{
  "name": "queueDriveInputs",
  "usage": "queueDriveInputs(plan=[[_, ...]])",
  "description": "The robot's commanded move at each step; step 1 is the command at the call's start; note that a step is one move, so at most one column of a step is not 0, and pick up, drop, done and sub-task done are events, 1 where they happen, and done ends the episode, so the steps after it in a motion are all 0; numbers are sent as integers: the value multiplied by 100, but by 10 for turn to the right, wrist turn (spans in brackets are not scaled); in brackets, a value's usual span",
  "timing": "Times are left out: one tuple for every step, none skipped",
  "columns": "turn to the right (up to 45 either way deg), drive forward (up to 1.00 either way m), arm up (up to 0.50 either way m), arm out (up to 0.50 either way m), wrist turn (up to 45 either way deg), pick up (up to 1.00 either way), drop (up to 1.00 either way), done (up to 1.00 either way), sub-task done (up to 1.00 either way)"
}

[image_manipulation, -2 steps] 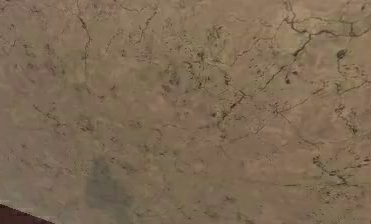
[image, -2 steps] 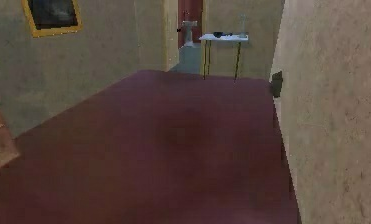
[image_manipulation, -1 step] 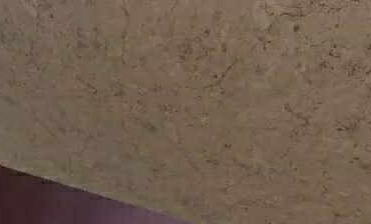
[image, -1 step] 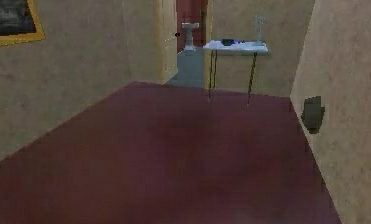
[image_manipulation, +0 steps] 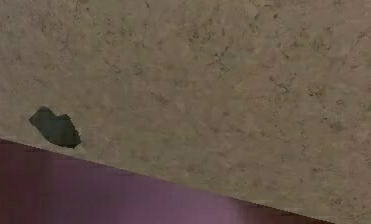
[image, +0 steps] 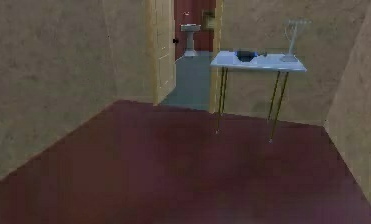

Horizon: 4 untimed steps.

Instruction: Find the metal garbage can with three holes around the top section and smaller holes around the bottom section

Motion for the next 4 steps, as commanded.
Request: queueDriveInputs(plan=[[0, 100, 0, 0, 0, 0, 0, 0, 0], [0, 100, 0, 0, 0, 0, 0, 0, 0], [0, 50, 0, 0, 0, 0, 0, 0, 0], [-30, 0, 0, 0, 0, 0, 0, 0, 0]])
